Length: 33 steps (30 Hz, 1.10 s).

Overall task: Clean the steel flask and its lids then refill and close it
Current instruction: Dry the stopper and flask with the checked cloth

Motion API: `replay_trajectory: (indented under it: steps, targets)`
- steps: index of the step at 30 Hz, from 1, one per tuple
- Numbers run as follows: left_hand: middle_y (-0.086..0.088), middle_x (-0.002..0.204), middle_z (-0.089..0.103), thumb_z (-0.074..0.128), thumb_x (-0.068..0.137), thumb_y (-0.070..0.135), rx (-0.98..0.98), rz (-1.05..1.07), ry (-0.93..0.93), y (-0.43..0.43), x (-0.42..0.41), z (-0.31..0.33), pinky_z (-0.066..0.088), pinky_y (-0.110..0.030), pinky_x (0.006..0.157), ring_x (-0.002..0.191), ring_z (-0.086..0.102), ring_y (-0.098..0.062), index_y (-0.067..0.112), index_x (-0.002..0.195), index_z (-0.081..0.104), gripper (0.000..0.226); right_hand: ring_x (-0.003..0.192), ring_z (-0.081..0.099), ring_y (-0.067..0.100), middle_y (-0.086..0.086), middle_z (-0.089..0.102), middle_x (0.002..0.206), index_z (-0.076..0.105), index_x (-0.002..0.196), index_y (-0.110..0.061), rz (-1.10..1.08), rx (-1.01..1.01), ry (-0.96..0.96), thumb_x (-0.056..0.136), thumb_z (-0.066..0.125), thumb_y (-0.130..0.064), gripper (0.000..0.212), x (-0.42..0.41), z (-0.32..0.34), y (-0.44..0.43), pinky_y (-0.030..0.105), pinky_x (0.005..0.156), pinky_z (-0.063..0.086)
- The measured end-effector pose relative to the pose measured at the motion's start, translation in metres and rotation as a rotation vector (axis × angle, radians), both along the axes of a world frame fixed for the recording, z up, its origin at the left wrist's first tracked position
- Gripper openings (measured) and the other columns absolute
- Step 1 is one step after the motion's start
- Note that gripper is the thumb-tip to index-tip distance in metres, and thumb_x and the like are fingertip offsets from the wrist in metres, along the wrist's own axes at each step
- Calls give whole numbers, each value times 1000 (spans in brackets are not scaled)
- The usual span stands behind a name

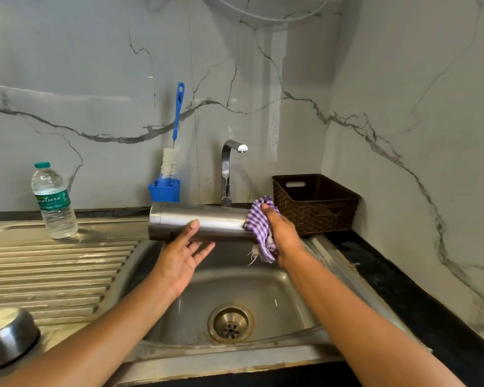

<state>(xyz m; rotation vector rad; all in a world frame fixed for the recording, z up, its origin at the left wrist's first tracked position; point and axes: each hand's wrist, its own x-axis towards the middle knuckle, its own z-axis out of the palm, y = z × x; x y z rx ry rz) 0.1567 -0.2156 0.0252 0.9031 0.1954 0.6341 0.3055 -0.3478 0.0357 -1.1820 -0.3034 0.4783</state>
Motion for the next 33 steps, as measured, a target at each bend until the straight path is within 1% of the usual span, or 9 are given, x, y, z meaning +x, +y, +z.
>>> replay_trajectory:
  steps: [4, 6, 8, 13, 19, 22, 26, 29, 33]
  targets:
    - [-11, 131, 54, 88, 34, 59, 87, -110, 81, 9, -11, 7, 54, -49, 85, 117, 56, -32, 26, 133, 42, 114, 74, 69, 22, 10, 72, 89, 64, 112, -6, -75, 72, -27, 88, 64, -32, 35, 6, 7, -12, 36, 76, 56]
    - [-11, 128, 54, 65, 62, 69, 132, -43, 133, 19, -17, 12, 56, -50, 79, 109, 61, -34, 29, 136, 39, 88, 78, 68, 25, 13, 71, 95, 64, 112, -7, -109, 59, -78, 88, 63, -32, 35, 11, 8, -18, 43, 82, 55]
    - [-16, 119, 60, 43, 75, 70, 289, 18, 272, 25, -19, 15, 55, -39, 67, 94, 65, -30, 21, 129, 47, 73, 84, 69, 25, 12, 71, 98, 64, 108, -11, -132, 42, -152, 89, 62, -32, 29, 11, 9, -23, 40, 80, 57]
    - [-21, 124, 51, 30, 77, 76, 516, 126, 554, 29, -13, 11, 46, -23, 41, 59, 57, -19, 21, 139, 36, 83, 79, 67, 9, -1, 68, 92, 60, 103, -22, -164, 39, -302, 91, 59, -29, 14, 2, 7, -22, 14, 56, 51]
    - [-17, 100, 51, 24, 89, 69, 583, 290, 617, 31, -9, 12, 37, -19, 36, 58, 51, -18, 19, 124, 42, 64, 88, 65, 5, -6, 66, 100, 55, 113, -25, -121, 38, -438, 94, 55, -25, 20, 1, 7, -27, 15, 67, 51]
    - [-21, 103, 48, 28, 96, 58, 555, 393, 574, 30, -6, 11, 36, -23, 37, 61, 50, -22, 15, 125, 44, 54, 96, 63, 9, -3, 64, 106, 53, 111, -31, -101, -89, -529, 95, 52, -22, 19, 2, 3, -30, 27, 83, 52]
    - [-10, 114, 46, 28, 100, 48, 643, 479, 485, 21, -7, 10, 41, -28, 49, 73, 51, -21, 21, 127, 43, 41, 114, 50, 17, 3, 55, 124, 52, 123, -20, -215, -466, -916, 92, 52, -30, 33, 4, 6, -30, 40, 104, 39]
    - [-5, 98, 49, 29, 101, 43, 673, 525, 407, 20, -8, 11, 40, -28, 50, 76, 50, -17, 22, 108, 46, 28, 127, 37, 19, 3, 45, 137, 47, 134, -18, -325, -627, -1139, 87, 34, -62, 65, -6, 8, -25, 39, 107, 33]
    - [-1, 83, 47, 32, 102, 38, 693, 578, 334, 20, -10, 12, 38, -28, 49, 73, 48, -17, 20, 99, 45, 22, 130, 36, 24, 5, 47, 136, 47, 131, -17, -498, -809, -1279, 87, 17, -68, 73, -25, 7, -8, 49, 109, 29]
